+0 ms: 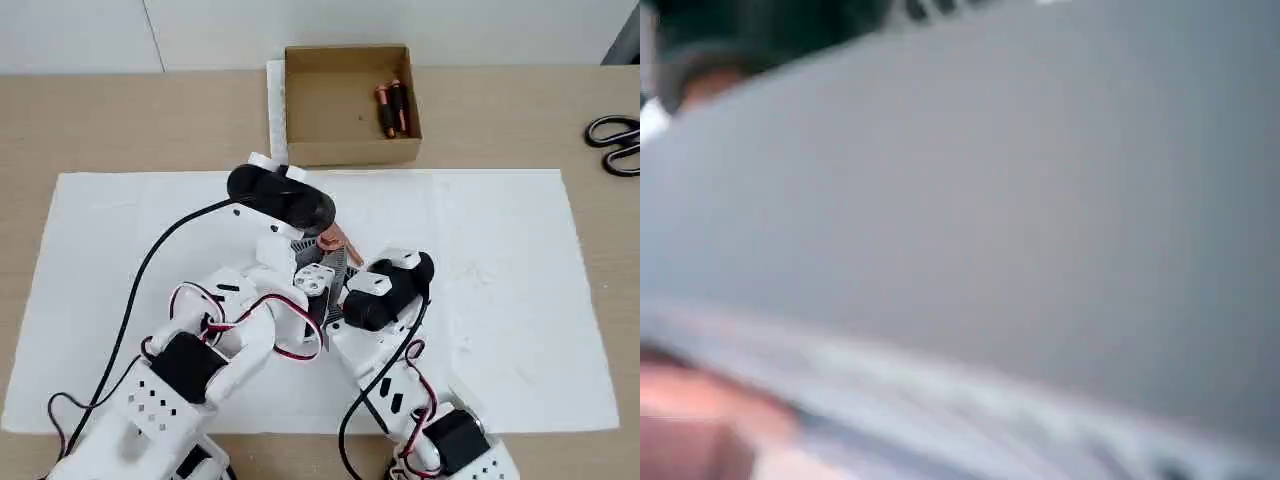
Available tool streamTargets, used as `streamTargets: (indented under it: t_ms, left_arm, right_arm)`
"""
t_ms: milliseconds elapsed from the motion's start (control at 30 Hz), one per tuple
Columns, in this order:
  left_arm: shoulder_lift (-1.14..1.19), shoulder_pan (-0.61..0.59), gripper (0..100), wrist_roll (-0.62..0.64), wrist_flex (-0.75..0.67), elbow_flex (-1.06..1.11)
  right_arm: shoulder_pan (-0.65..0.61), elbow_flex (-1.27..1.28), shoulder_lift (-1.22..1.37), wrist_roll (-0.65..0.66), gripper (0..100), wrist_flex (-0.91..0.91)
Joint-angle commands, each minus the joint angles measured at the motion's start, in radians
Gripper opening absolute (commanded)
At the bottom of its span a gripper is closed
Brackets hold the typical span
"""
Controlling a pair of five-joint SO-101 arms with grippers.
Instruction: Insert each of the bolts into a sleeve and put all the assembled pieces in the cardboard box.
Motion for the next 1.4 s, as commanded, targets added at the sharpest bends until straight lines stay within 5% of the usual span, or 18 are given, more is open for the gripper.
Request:
streamTargets:
  t_ms: [0, 600, 833, 1033, 1367]
  left_arm:
    - [-0.008, 0.015, 1, -0.005, 0.006, -0.001]
    - [-0.015, -0.046, 6, -0.066, 0.133, 0.012]
    - [-0.015, -0.049, 22, -0.235, 0.298, 0.002]
    - [-0.015, -0.049, 22, -0.42, 0.353, -0.012]
    - [-0.015, -0.181, 22, -0.482, 0.457, -0.222]
  right_arm:
    - [0.001, -0.005, -0.013, -0.006, 0.3, -0.007]
    - [0.001, -0.005, -0.013, -0.006, 0.3, -0.007]
    - [0.001, -0.005, -0.013, -0.006, 0.3, -0.007]
    - [0.001, -0.005, -0.013, -0.006, 0.3, -0.007]
    - [0.001, -0.005, -0.013, -0.006, 0.3, -0.007]
